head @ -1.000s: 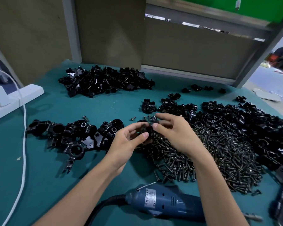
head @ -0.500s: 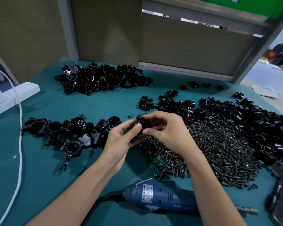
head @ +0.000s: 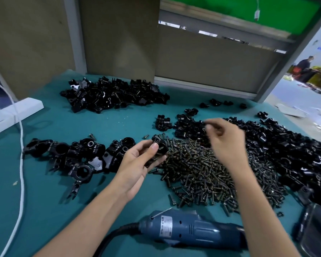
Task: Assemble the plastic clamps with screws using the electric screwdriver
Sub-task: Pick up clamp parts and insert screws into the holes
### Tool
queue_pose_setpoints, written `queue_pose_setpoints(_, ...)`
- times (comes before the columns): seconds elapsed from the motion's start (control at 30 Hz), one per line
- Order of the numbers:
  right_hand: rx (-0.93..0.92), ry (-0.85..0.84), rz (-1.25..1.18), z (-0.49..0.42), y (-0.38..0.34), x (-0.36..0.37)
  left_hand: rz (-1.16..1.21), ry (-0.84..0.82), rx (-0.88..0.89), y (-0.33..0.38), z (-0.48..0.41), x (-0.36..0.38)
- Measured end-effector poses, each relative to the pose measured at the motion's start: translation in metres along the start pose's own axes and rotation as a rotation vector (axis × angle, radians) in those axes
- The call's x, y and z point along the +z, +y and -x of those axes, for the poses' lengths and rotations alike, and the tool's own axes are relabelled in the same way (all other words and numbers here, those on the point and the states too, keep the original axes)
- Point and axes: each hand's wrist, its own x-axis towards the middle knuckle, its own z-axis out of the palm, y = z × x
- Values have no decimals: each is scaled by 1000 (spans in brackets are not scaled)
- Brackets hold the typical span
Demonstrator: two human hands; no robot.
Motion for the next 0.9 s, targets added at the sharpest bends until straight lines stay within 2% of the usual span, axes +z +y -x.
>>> queue_pose_setpoints(0.1,188,-26,328,-18,46,-19,-5,-6,-24,-1,-1,0)
queue_pose_setpoints(0.23,375,-349,512,-24,81,-22,35,-36,-59,-4,-2,-2)
queue_pose_setpoints(0.27,375,-385,514,-26,85,-21,36,-40,-61,-4,-2,-2)
queue_pose_setpoints(0.7,270,-370,490,-47,103,-15,-26,-80,-79,-4,1,0)
queue_pose_setpoints(0.8,326,-239,339,-42,108,-14,-25,-81,-78,-3,1,1)
queue_pose_setpoints(0.83,366,-180,212,-40,109,-16,-27,-81,-79,-3,1,1)
queue_pose_setpoints(0.9,468,-134,-189,-37,107,-20,-36,-79,-82,-3,0,1)
